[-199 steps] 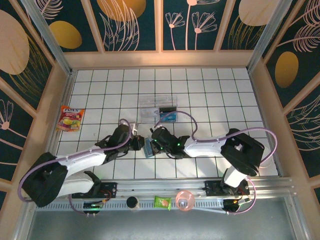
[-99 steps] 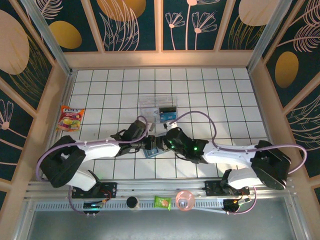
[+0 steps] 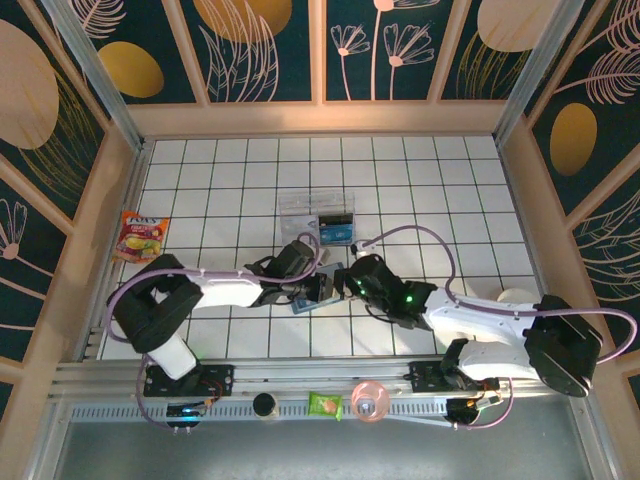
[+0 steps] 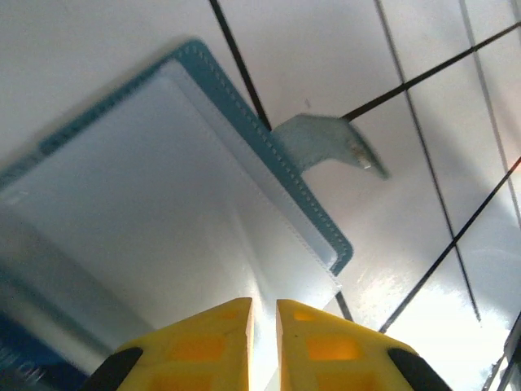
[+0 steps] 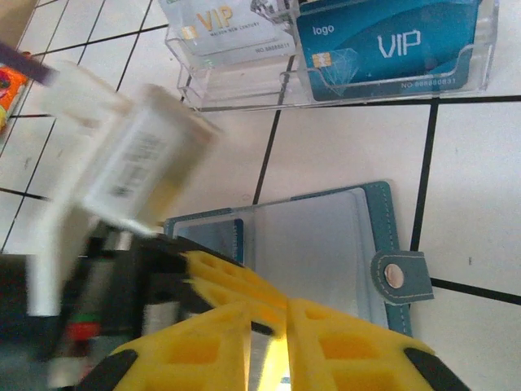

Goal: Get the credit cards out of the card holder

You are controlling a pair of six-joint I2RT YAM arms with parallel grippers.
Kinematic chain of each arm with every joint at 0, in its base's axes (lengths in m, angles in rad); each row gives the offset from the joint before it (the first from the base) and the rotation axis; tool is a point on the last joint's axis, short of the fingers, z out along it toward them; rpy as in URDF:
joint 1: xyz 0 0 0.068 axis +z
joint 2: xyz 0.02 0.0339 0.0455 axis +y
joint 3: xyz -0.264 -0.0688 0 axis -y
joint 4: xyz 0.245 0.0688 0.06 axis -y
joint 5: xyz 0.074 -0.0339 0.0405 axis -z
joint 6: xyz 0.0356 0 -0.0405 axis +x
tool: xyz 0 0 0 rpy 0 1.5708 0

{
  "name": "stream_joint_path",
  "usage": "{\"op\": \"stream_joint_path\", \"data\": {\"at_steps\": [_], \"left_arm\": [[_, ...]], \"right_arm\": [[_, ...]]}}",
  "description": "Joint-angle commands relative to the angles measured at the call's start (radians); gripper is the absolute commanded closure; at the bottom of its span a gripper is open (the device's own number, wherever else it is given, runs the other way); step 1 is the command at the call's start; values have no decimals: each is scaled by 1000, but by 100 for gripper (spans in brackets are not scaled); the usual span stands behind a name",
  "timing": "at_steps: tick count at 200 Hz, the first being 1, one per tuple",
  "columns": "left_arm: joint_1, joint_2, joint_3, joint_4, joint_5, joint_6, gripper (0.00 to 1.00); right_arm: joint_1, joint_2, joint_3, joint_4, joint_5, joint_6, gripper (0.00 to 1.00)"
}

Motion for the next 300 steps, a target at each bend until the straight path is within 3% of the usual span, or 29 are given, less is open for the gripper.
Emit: {"op": "stream_joint_path", "data": {"at_steps": [1,32,53,76,98,135,300], "left_arm": [[4,-120,-40,-7,-85,-29,84],[34,-273,-148,-46,-190,-91,94],[67,-320,-229,-70,-208,-116,99],[82,-353,-289,-59,-225,-112,96],[88,-345,-302,-46,-228,-98,93],[102,-308,-297,1,-212,-69,88],[129,-243,-284,18,-205,-30,92]], "right_arm": [[-43,7,-8,30,-95,-12,84],[-77,96,65,59,-292,-89,84],[-85,191,136,53,-431,-124,76],[-88,283,192,52,-538,-145,71],[-96,369,243,26,-608,-150,72],[-118,452,268,16,-611,-128,72],[-127,548,277,-6,-521,-94,72]]}}
